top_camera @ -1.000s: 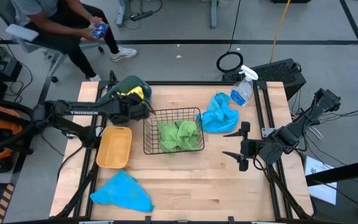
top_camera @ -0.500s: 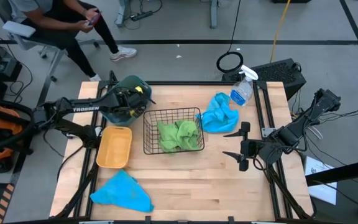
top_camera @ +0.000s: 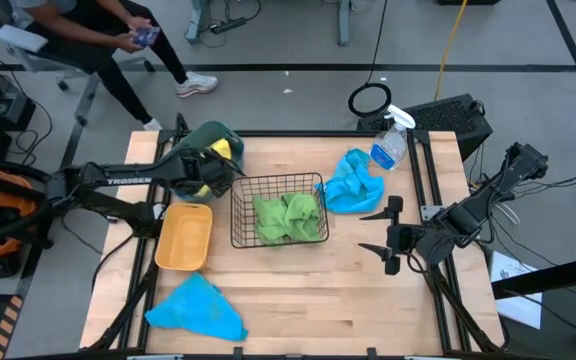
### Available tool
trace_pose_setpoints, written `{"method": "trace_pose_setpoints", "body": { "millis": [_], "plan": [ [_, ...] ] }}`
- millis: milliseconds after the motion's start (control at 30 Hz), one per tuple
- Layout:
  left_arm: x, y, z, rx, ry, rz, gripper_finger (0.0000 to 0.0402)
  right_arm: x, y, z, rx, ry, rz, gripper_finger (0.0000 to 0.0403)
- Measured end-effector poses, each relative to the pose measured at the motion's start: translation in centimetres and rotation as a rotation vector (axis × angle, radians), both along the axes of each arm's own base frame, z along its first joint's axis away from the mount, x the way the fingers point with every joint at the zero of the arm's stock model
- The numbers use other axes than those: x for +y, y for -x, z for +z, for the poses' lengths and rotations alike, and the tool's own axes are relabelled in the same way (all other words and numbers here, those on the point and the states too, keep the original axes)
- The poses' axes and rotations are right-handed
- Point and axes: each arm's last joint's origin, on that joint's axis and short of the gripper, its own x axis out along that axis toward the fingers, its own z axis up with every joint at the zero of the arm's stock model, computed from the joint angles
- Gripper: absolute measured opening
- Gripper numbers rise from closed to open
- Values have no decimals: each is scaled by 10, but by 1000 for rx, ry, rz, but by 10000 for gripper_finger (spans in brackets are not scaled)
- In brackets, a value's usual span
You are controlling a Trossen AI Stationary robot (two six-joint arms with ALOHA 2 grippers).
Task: Sort microfiber towel by color & place in baskets
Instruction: Put the yellow microfiber towel into the blue bin
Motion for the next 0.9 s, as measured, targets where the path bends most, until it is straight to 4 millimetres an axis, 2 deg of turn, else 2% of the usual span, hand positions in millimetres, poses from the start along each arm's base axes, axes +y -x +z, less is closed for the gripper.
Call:
{"method": "trace_pose_setpoints", "body": {
  "millis": [133,267,400,733,800,900],
  "plan": [
    [-13,4,9,-66,-2,-6,278,0,1,-4,26,-24,-24,297],
    [-24,3,15,-120,-11,-53,247,1,-1,-7,35,-35,-35,297],
    [-26,4,17,-130,-19,-64,190,3,-4,-9,41,-31,-35,297],
    [-12,9,15,-95,-17,-26,15,6,-8,-17,81,-36,-54,297],
    [-9,11,10,-86,-9,-12,7,6,-8,-18,88,-33,-56,297],
    [-5,13,-4,-120,19,-5,18,7,-8,-19,90,-31,-56,297]
  ]
}}
